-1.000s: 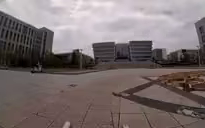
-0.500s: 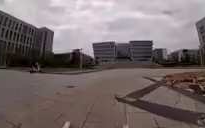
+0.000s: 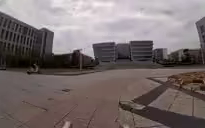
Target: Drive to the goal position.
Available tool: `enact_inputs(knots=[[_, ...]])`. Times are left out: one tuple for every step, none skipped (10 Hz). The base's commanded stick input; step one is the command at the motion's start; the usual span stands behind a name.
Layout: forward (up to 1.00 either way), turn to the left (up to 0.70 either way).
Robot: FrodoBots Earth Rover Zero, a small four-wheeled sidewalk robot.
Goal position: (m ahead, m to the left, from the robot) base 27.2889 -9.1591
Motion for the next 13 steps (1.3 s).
enact_inputs(knots=[[0.7,0.0],[0.7,0.0],[0.7,0.0],[0.7,0.0],[0.7,0.0],[0.7,0.0],[0.7,0.0],[0.7,-0.02],[0.7,-0.11],[0.7,-0.19],[0.7,-0.19],[0.7,0.0],[0.7,0.0]])
